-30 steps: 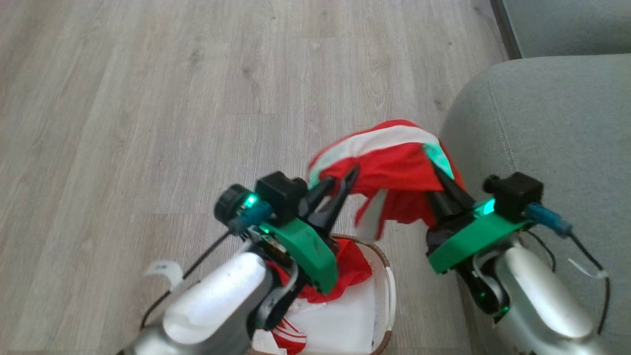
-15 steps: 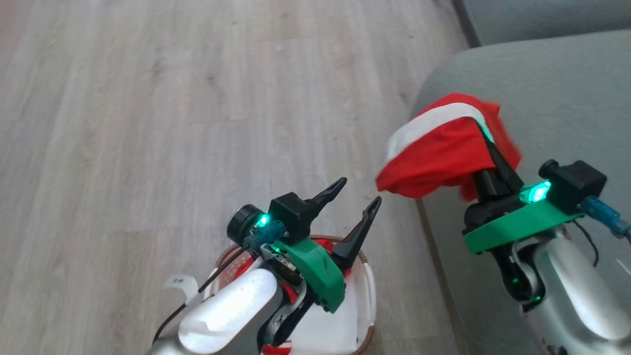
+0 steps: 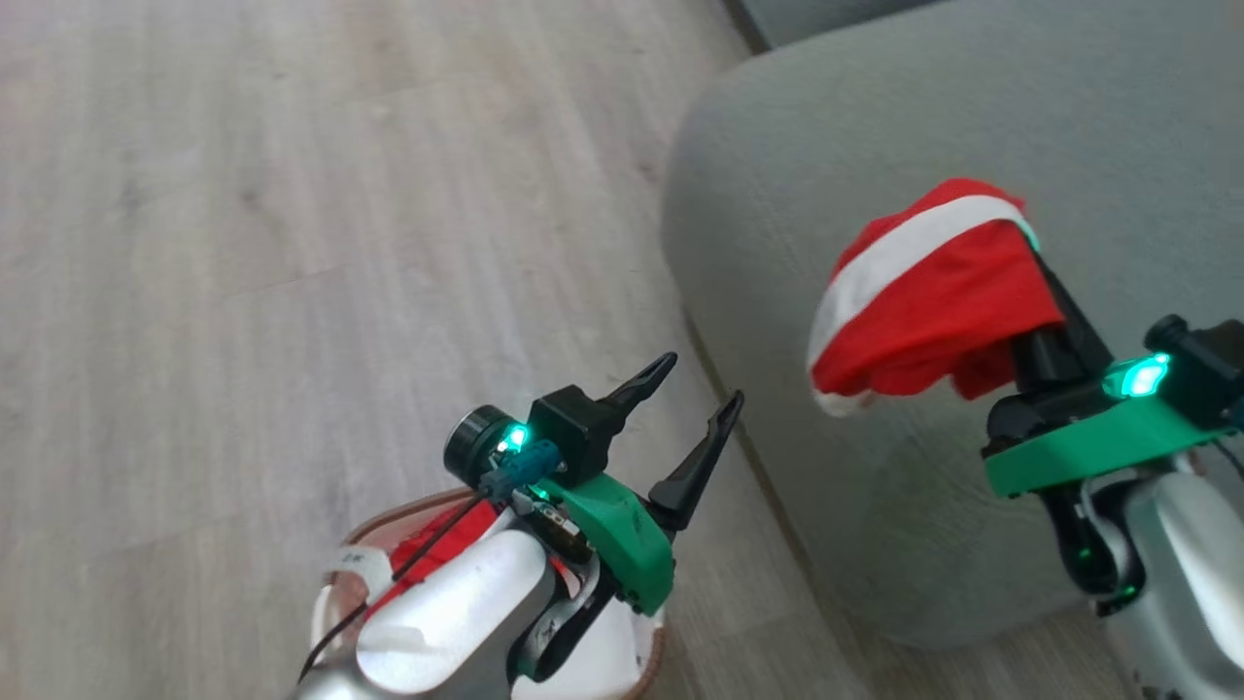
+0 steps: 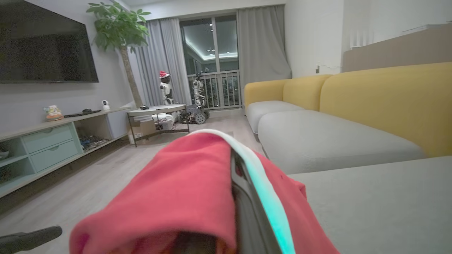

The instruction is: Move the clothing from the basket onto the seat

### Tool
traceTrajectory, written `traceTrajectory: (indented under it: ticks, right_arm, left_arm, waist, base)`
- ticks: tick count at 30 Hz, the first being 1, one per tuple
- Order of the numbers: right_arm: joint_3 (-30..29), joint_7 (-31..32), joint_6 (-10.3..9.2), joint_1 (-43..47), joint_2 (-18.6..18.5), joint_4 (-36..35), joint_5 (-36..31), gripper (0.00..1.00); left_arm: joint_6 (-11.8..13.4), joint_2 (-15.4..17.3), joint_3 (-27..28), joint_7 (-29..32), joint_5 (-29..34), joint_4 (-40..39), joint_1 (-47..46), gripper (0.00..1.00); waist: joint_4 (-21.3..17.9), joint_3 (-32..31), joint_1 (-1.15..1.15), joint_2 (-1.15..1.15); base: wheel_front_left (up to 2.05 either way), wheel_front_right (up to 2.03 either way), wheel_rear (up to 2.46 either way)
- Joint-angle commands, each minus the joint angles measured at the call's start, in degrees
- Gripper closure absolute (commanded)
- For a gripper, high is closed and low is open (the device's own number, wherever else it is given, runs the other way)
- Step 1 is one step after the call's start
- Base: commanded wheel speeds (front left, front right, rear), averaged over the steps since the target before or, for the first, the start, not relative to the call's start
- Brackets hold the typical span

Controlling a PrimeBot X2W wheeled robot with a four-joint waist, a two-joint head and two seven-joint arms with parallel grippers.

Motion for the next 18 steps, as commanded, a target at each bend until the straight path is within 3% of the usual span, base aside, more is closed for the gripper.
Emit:
traceTrajectory:
  ticks: [1, 10, 18]
  right_arm:
    - [0.0, -0.4, -0.02, -1.0, -1.2, -2.5, -0.1, 1.0]
    - [-2.3, -0.4, -0.02, -0.7, -1.6, -4.1, 1.4, 1.0]
    - [-4.4, -0.4, -0.02, -0.4, -1.3, -5.2, 1.5, 1.0]
  left_arm:
    - [0.0, 0.2, 1.7, -0.7, 0.5, -0.7, -3.6, 0.0]
    - [-0.3, 0.1, 1.9, -1.1, 1.2, 2.4, -6.1, 0.0]
    - [-0.6, -0.5, 2.0, -1.8, 1.3, 4.6, -7.6, 0.0]
  waist:
    - [-3.3, 1.1, 0.0, 0.0]
    - [-9.8, 3.5, 0.0, 0.0]
    - [-12.6, 4.8, 0.0, 0.0]
  base:
    - [0.0, 0.0, 0.0]
    - [0.0, 0.0, 0.0]
    - [0.0, 0.0, 0.0]
